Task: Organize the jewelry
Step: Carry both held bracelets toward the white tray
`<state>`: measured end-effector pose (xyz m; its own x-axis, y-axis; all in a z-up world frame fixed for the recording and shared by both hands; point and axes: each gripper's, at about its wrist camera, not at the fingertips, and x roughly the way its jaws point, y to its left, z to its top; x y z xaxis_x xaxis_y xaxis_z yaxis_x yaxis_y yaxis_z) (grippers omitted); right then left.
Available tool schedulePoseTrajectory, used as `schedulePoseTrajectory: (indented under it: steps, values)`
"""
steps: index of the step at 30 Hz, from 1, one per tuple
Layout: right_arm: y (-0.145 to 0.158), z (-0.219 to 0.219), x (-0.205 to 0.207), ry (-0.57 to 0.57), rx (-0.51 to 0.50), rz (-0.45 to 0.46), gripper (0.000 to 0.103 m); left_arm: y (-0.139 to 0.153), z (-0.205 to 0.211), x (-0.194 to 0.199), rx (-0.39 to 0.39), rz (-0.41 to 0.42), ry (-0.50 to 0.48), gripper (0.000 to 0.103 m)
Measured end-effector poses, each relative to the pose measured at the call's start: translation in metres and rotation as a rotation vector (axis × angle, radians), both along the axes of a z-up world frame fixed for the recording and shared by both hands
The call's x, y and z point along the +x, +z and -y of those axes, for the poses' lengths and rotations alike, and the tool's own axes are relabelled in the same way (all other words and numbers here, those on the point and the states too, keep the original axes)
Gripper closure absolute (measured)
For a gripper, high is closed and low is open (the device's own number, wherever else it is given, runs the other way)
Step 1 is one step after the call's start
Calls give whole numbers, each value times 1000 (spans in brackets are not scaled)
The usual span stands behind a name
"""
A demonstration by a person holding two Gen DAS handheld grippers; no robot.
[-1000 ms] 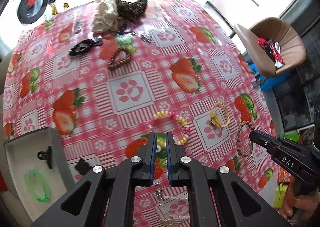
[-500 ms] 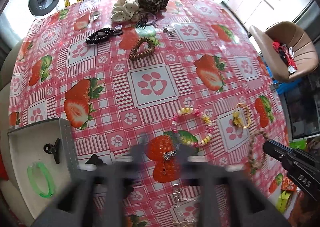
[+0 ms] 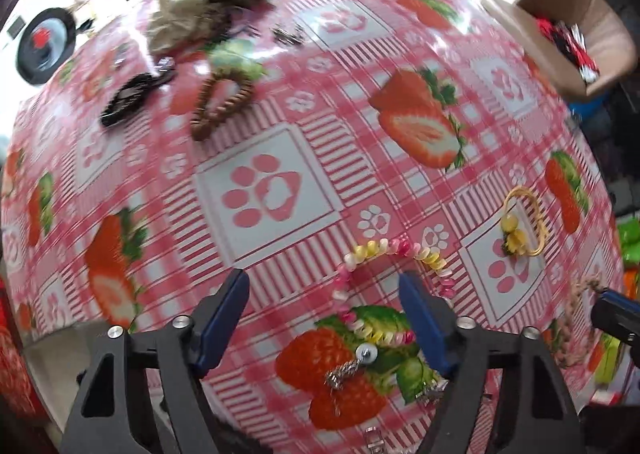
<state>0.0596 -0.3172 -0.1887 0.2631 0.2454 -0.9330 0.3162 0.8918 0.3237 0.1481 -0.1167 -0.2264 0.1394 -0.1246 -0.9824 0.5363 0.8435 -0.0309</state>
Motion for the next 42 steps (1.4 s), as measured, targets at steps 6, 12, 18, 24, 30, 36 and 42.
schedulePoseTrajectory:
  steps: [6,12,18,24,30,36,42]
  values:
    - [-3,3,-2,-7,6,-6,96,-3,12,-7,2,9,-60,52]
    - [-4,3,-2,-8,4,-6,96,5,17,-7,-56,-20,-56,88]
    - [-1,2,0,-8,-2,1,96,22,1,-7,-141,-24,7,88]
    - [7,-6,7,6,-5,19,96,52,-23,-7,-212,13,76,88]
    - [19,-27,18,60,8,44,96,78,-63,-19,-249,35,155,88]
    - [30,-65,34,151,48,69,96,92,-118,-37,-237,54,256,88]
    - [39,-123,49,278,100,90,96,95,-187,-66,-190,57,380,88]
